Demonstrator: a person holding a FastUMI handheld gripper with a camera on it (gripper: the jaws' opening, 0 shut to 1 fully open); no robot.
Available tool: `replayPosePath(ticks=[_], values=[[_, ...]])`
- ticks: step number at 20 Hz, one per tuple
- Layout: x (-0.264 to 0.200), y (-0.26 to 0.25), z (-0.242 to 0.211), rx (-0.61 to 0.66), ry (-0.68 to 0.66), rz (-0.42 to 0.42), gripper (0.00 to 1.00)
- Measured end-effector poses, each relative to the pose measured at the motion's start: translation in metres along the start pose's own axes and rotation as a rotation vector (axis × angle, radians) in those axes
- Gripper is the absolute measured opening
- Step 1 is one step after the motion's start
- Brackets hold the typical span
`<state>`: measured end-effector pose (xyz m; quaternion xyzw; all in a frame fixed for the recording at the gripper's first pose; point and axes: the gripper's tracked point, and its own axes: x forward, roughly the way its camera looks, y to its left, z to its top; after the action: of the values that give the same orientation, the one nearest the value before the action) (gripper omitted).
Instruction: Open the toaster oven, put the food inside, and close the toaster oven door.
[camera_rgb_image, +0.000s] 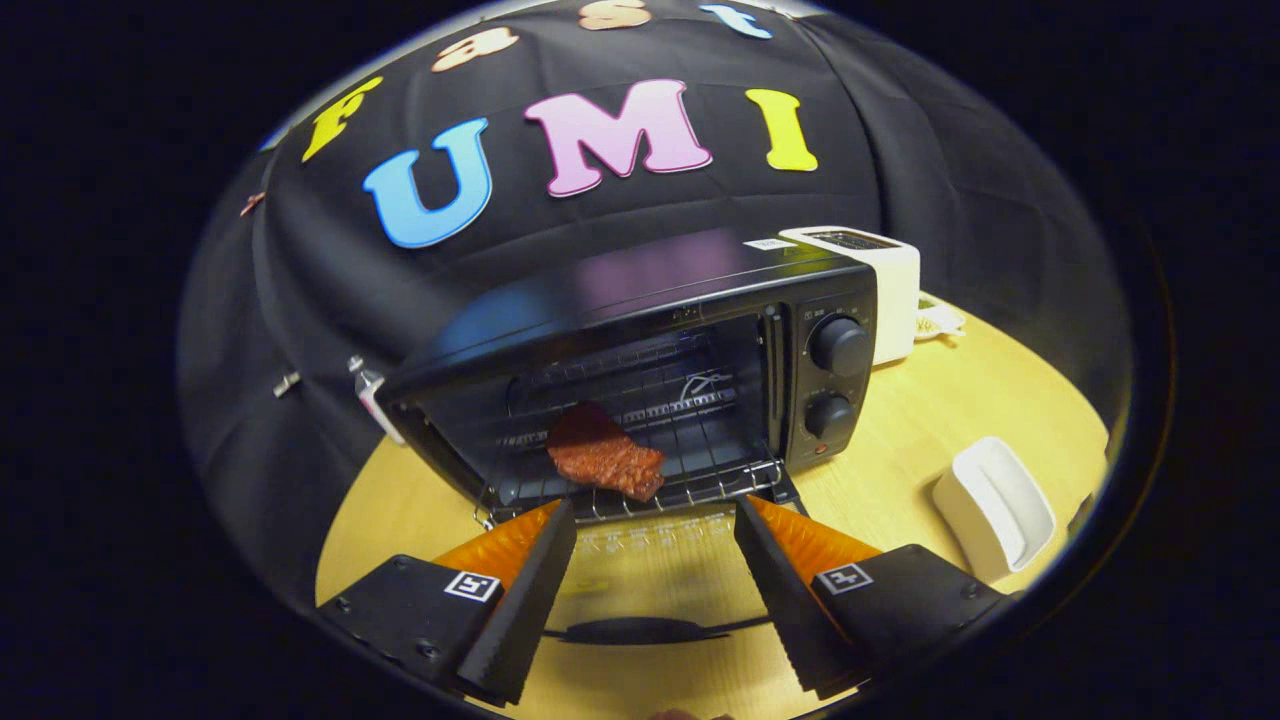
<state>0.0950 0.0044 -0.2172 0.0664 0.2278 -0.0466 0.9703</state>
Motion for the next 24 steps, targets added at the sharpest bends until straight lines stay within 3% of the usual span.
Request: replayPosePath(ticks=[5,12,18,24], values=[[-0.034,-0.003,-0.031,-0.129,0.100,-0.023,0.99],[-0.055,0.003,-0.089,-0.189,0.265,0.002,0.99],[-0.034,-0.017,-0.137,-0.166,0.341,-0.060,0.99],[-0.009,-0.004,-0.129,-0.181,0.340,-0.056,0.99]])
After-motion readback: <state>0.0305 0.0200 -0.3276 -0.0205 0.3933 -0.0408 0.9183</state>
